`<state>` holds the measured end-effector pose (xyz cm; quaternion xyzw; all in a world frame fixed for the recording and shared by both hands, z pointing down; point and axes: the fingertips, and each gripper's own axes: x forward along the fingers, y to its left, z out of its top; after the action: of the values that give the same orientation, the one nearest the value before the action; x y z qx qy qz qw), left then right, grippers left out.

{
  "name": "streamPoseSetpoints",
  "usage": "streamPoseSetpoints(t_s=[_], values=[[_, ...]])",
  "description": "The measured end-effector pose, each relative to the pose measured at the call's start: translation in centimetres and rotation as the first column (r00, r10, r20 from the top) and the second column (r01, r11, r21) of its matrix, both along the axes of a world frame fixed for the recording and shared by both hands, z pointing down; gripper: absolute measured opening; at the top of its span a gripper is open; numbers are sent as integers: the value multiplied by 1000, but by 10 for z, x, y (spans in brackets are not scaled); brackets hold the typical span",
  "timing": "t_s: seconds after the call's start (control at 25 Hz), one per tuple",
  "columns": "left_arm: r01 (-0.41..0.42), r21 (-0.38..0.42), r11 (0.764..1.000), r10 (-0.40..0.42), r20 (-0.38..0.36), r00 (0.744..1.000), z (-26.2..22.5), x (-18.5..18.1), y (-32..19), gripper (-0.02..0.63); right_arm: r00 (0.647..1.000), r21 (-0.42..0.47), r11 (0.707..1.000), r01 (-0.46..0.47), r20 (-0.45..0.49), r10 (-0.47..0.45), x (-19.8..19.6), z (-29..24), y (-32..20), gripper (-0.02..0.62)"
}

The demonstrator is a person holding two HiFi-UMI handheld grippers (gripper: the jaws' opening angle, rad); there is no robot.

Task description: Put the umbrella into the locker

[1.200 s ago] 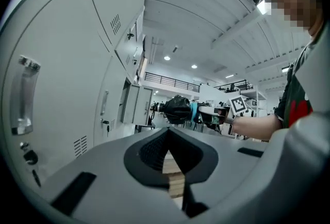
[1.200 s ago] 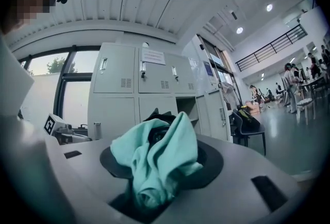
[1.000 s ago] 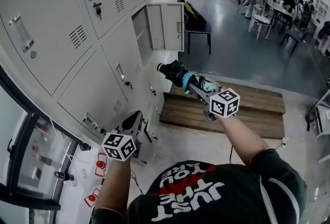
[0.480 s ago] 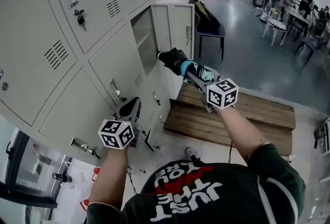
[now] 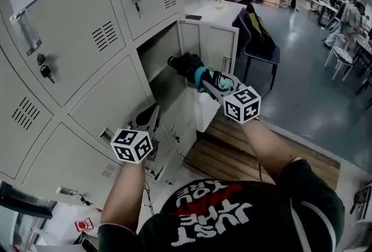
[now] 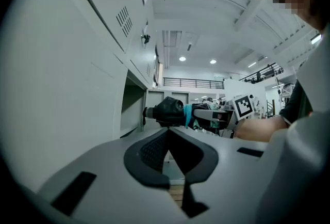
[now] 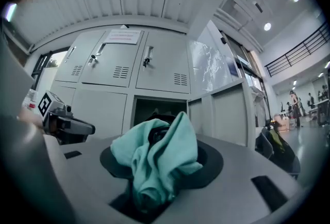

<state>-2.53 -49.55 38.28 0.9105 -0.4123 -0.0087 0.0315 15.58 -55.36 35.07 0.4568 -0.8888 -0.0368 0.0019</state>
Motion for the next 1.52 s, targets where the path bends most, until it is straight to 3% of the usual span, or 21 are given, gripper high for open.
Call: streamPoseSetpoints(t_s=[0.28, 0.6, 1.08, 1.52], values=[[53, -16, 998, -53, 10, 999, 4, 9, -54, 9, 996, 16, 996, 83, -39, -83, -35, -2, -74, 213], [48, -17, 999, -48, 16, 999, 0, -1, -81, 9, 994, 28, 997, 76, -84, -73, -82, -5, -134, 213], [-10, -25, 1000, 11, 36, 999, -1, 9, -95, 9, 990, 24, 996, 85, -119, -81, -125, -9, -196, 213], [-13, -44, 999, 15, 32, 999, 2, 5, -100, 8, 988, -9, 997, 76, -137, -76, -159, -4, -245, 213]])
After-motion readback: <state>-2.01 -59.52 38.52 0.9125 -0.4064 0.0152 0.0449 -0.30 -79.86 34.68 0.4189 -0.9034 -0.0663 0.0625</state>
